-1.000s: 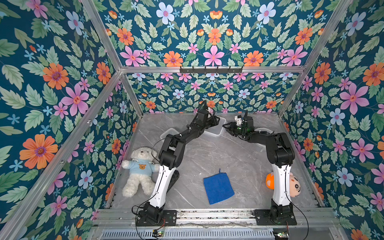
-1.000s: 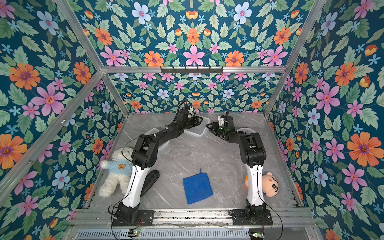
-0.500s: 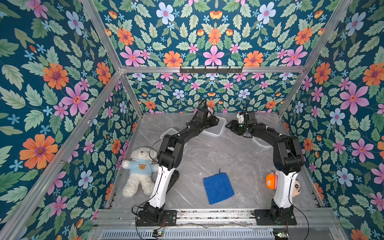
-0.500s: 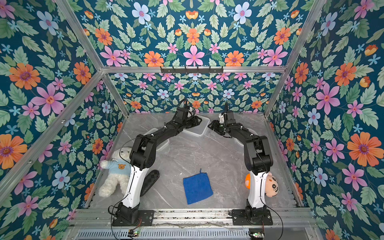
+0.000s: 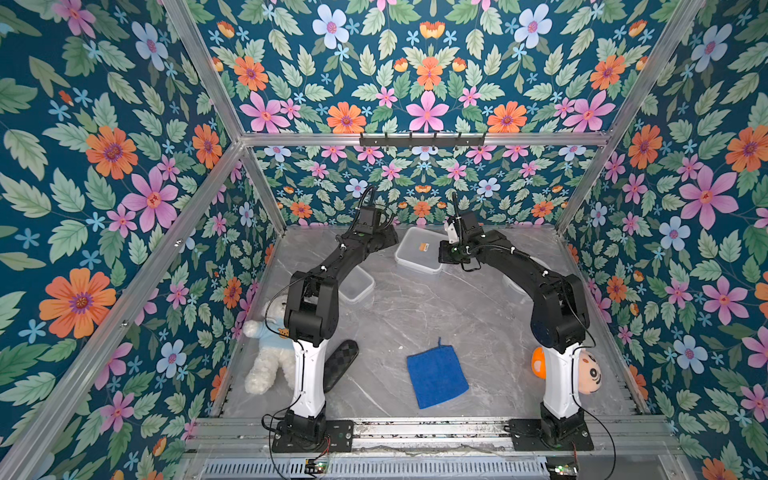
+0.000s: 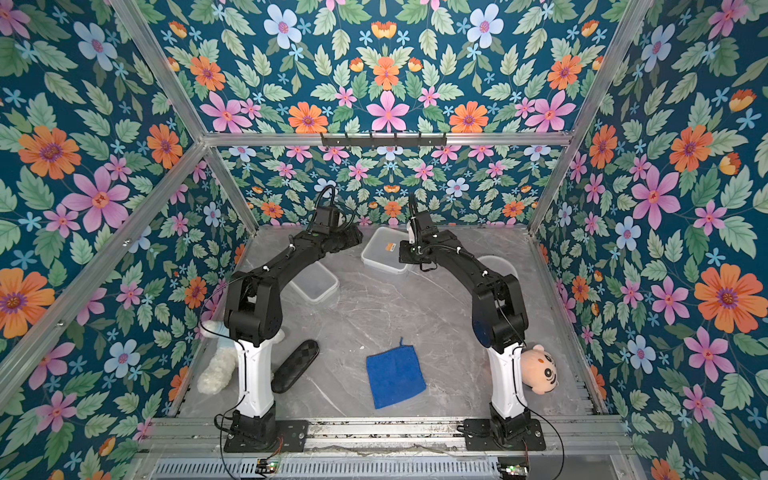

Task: Wipe the insides of the lunch boxes
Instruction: Adjust the lunch box at the center of the board.

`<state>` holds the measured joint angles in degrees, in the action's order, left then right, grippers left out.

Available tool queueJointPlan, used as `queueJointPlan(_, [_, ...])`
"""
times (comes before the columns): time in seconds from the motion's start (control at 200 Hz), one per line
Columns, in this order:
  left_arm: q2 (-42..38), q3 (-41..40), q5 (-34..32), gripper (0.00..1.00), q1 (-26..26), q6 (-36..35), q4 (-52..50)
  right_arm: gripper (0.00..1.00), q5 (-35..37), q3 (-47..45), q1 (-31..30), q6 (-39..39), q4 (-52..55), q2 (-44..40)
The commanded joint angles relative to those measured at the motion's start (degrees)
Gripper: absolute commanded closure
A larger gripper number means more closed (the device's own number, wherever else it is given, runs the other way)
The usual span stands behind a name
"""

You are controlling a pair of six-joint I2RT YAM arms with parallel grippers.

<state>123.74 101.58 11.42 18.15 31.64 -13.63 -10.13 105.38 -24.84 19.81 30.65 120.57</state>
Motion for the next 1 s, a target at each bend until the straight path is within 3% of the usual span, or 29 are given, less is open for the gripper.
queueJointPlan(0.0, [1.43, -0.69, 6.04, 0.26, -0.87, 2.82, 4.94, 0.99, -0.91, 1.85, -1.12, -0.88, 2.83, 1.91])
queueJointPlan(0.34, [4.80, -4.13, 13.04, 0.31, 1.72, 9.60, 16.37, 1.00, 4.67, 10.59, -1.41, -0.54, 9.99, 7.72])
queueJointPlan(0.535, [-0.09, -14.16, 12.78, 0.31, 5.83, 13.64, 21.60, 1.00, 9.27, 13.85, -0.81, -0.75, 13.42, 7.97])
queueJointPlan(0.755, [-2.76, -17.57, 11.66, 0.29, 9.86, 15.65, 23.66, 1.00, 9.14, 16.19, 1.32, -1.14, 16.69, 9.77])
queueJointPlan(0.995, [-2.89, -16.85, 15.60, 0.28, 8.00, 15.30, 28.87, 1.00, 6.84, 12.45, 2.07, -2.50, 14.76, 7.86])
